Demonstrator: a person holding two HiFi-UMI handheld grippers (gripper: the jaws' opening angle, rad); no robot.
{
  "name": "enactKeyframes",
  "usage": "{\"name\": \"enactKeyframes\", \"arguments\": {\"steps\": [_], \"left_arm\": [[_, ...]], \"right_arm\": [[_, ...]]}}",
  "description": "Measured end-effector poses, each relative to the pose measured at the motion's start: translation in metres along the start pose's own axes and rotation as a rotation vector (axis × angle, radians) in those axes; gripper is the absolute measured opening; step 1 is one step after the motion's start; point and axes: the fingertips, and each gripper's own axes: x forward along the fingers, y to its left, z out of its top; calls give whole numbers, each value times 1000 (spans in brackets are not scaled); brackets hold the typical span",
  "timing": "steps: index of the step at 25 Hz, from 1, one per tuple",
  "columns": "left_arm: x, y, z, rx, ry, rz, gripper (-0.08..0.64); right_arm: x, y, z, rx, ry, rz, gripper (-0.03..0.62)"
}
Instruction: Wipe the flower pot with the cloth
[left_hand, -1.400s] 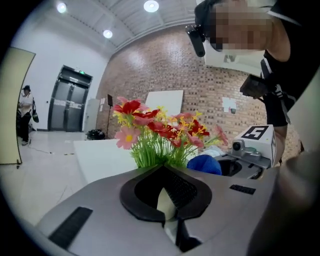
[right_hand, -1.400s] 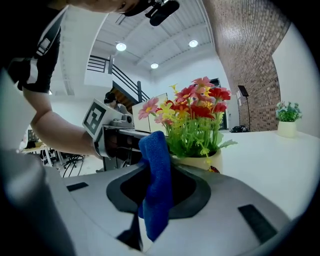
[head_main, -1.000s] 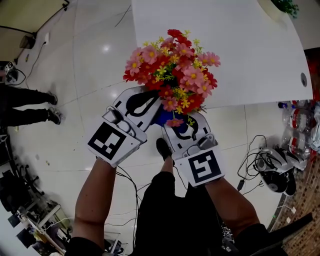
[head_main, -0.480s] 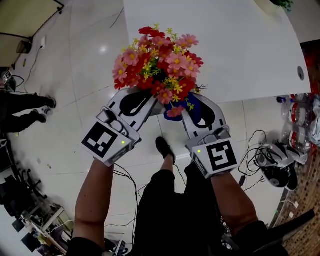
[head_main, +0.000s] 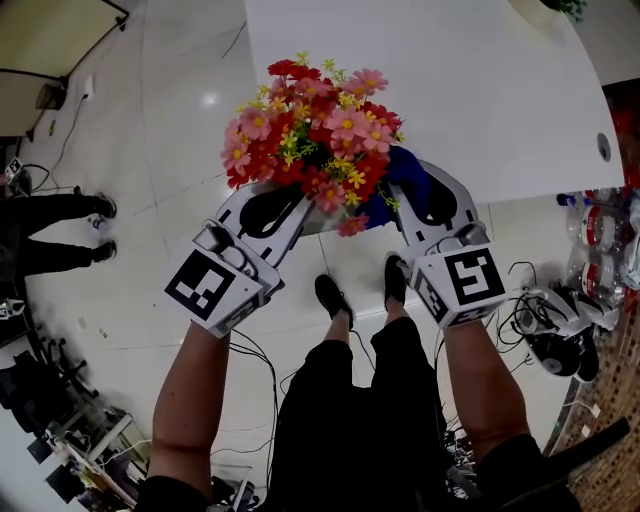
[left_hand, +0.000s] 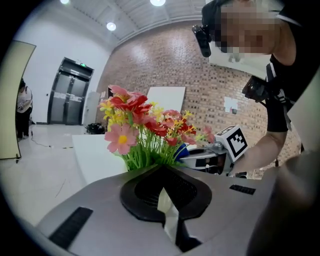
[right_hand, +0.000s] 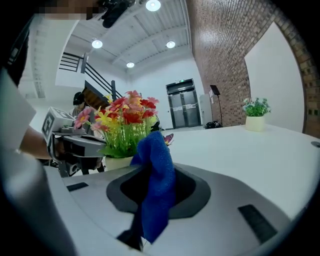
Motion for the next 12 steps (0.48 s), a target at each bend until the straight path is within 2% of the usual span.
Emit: {"name": "enactKeyframes", "arguments": {"steps": [5, 12], "left_arm": [[1, -6, -3, -8, 8, -15, 0], [1, -6, 0, 0, -11, 15, 0]], "right_arm": [[9, -20, 3, 27, 2, -27, 78], [-9, -27, 13, 46, -8, -31, 79]]}}
